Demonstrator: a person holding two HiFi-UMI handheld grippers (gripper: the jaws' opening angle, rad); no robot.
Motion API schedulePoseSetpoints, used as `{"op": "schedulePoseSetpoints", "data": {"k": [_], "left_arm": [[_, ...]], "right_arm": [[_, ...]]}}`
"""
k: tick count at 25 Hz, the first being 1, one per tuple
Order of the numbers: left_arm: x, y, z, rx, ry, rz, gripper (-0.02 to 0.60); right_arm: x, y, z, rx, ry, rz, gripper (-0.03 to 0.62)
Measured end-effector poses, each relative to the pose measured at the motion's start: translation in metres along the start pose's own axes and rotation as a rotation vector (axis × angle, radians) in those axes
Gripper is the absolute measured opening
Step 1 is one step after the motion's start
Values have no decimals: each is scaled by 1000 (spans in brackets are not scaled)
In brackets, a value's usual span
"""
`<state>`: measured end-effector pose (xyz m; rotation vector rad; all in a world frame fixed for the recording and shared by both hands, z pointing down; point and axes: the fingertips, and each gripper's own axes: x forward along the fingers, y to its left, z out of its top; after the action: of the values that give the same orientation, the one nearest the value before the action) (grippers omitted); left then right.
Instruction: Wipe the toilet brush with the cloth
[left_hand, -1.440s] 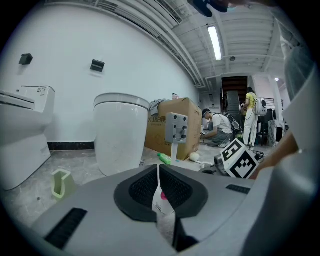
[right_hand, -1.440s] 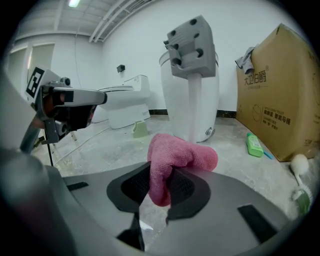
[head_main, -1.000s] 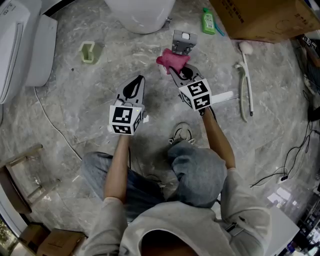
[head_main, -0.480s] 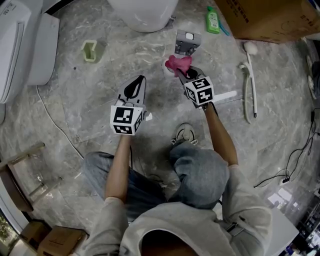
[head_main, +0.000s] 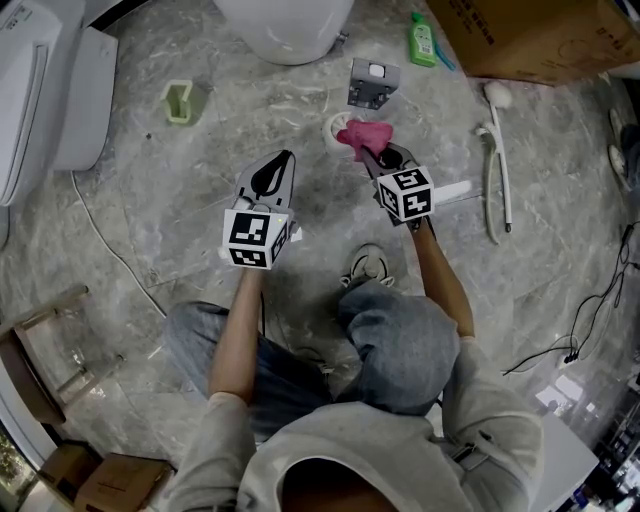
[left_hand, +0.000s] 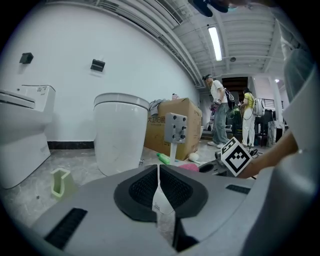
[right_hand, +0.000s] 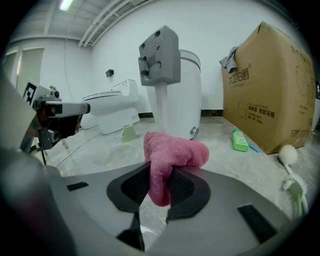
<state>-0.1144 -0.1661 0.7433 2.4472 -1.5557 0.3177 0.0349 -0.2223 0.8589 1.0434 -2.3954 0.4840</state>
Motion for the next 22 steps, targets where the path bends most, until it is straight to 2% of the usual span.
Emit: {"op": "schedulePoseSetpoints", "data": {"k": [5,9,15,22], "left_arm": [[-2,-1,3,0,-12,-5,28],[-2,-2,4,2,-13,-6,28],[-4,0,3,3,-10,4,28],[-5,4,6,-2,-16,19,28]], "right_arm": [[-34,-20,27,52,-106,-79,95],[-38,-34,50,72,-149,-128,95],[-25,-23,77,71,-186,-96,95],[1,-8,59,78,-121,-55,95]]}}
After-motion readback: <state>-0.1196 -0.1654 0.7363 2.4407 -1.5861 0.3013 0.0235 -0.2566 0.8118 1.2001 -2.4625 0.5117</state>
